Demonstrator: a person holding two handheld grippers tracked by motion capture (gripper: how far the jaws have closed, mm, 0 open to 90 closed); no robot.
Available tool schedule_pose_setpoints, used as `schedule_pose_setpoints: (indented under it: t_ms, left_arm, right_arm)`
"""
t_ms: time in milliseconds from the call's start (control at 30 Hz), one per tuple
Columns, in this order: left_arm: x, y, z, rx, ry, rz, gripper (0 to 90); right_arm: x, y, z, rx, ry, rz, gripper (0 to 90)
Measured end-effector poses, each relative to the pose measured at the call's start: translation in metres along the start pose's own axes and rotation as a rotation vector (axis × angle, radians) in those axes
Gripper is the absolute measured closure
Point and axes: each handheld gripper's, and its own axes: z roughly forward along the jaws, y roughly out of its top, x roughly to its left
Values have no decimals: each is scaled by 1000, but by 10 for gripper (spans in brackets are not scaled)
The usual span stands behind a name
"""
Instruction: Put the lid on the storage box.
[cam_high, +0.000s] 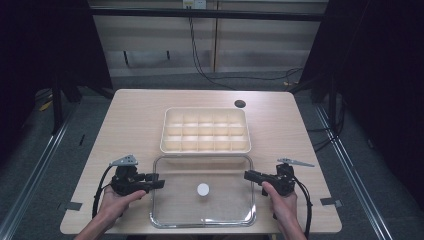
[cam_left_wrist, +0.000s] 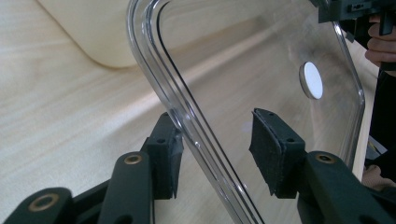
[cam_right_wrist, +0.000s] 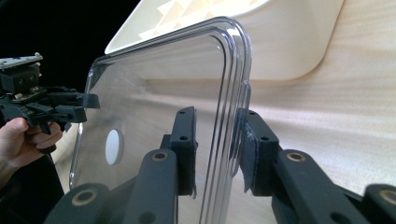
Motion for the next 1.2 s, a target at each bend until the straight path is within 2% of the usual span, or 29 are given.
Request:
schedule_pose_setpoints:
  t_ms: [267, 467, 567, 633, 700, 1200]
  left_arm:
    - [-3, 5, -4, -23, 13, 13, 563]
    - [-4, 11, -11, -57, 13, 29, 604]
    - [-4, 12, -15, -69, 10, 34, 620]
    - [-5, 14, -18, -80, 18, 49, 624]
    - [-6, 15, -21, -94, 21, 46, 634]
    - [-9, 26, -32, -141, 32, 62, 688]
  right_arm:
    - [7, 5, -2, -30, -23, -29, 691]
    - [10, 9, -4, -51, -13, -34, 693]
    - [13, 13, -5, -60, -4, -56, 700]
    - [14, 14, -6, -66, 4, -56, 705]
    - [16, 16, -6, -76, 11, -57, 708]
    - [25, 24, -7, -98, 8, -84, 707]
